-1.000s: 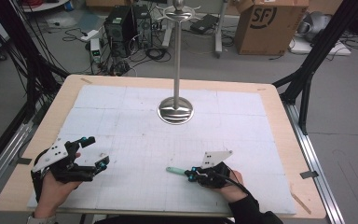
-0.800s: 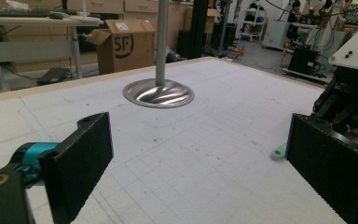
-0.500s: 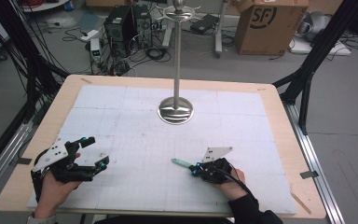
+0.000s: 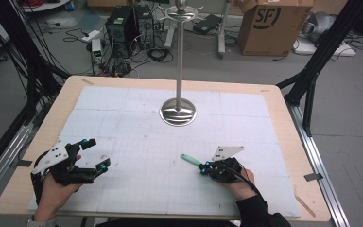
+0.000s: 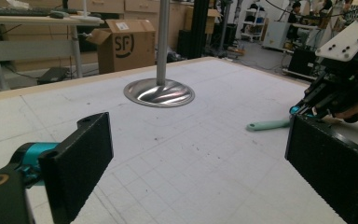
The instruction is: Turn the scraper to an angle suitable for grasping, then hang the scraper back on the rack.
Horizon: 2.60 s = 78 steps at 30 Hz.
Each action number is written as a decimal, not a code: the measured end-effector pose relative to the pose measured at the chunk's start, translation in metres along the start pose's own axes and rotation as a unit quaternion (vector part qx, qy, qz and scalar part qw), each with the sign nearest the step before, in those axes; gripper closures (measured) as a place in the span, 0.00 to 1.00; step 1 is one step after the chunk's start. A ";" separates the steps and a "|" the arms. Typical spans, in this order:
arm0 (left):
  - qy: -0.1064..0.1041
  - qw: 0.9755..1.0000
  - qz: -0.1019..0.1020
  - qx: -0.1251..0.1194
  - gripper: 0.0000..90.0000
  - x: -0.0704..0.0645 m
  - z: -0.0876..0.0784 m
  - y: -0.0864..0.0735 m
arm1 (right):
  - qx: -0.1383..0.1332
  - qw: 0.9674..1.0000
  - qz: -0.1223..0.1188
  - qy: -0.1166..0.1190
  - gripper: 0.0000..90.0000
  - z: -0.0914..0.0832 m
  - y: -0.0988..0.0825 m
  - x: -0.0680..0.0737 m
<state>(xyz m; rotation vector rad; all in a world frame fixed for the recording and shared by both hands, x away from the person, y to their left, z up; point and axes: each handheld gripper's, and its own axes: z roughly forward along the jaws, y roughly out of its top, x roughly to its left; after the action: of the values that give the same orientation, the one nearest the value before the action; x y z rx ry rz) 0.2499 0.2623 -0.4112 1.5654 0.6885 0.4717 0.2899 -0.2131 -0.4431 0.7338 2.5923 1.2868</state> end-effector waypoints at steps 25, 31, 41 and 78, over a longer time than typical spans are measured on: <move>0.008 1.000 0.003 -0.003 0.10 0.000 -0.001 0.000 | -0.117 0.993 -0.006 -0.026 0.25 -0.075 -0.003 -0.008; 0.007 1.000 0.001 -0.001 0.10 0.000 -0.001 0.000 | -0.108 0.993 0.004 -0.047 0.15 -0.076 -0.005 -0.011; 0.003 1.000 0.001 0.001 0.10 -0.001 0.000 0.001 | -0.051 0.998 -0.005 -0.046 0.16 -0.061 0.006 -0.009; -0.001 1.000 0.000 0.008 0.10 -0.002 0.002 0.000 | 0.197 0.980 -0.030 -0.020 0.64 -0.014 0.018 -0.012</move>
<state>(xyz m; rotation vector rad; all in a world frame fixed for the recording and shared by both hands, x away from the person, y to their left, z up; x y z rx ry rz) 0.2498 0.2592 -0.4110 1.5815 0.6914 0.4655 0.3023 -0.2200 -0.4210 0.7221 2.8444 0.7363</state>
